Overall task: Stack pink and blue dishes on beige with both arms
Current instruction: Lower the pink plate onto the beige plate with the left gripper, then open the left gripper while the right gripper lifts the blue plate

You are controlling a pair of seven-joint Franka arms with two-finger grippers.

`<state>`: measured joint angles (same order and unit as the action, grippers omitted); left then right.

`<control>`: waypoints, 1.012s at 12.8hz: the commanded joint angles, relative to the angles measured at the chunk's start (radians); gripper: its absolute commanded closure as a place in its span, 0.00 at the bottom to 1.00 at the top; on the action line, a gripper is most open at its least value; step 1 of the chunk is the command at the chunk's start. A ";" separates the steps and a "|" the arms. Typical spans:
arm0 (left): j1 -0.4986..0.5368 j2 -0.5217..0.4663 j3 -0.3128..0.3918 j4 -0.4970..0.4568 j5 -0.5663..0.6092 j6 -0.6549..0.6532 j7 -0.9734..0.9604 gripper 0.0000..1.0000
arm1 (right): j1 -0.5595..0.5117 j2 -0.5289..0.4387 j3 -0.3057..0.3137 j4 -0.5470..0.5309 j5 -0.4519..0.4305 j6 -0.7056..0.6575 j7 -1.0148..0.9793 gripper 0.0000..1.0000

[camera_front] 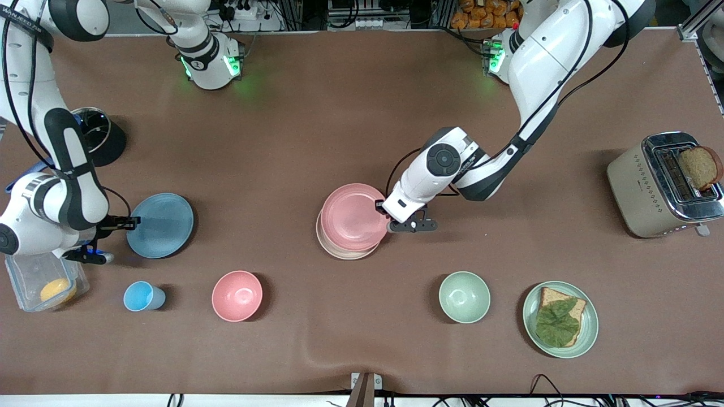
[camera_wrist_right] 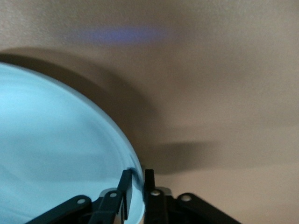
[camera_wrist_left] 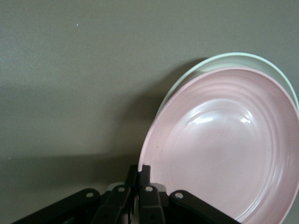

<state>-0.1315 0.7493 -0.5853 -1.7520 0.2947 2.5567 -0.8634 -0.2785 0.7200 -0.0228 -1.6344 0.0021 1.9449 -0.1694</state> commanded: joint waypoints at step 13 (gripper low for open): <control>-0.063 0.070 0.048 0.081 0.029 0.027 -0.016 1.00 | -0.005 -0.040 0.020 0.171 0.006 -0.208 -0.078 1.00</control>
<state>-0.1766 0.8031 -0.5536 -1.6951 0.2958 2.5752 -0.8634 -0.2781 0.6973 -0.0136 -1.4964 0.0023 1.8087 -0.2474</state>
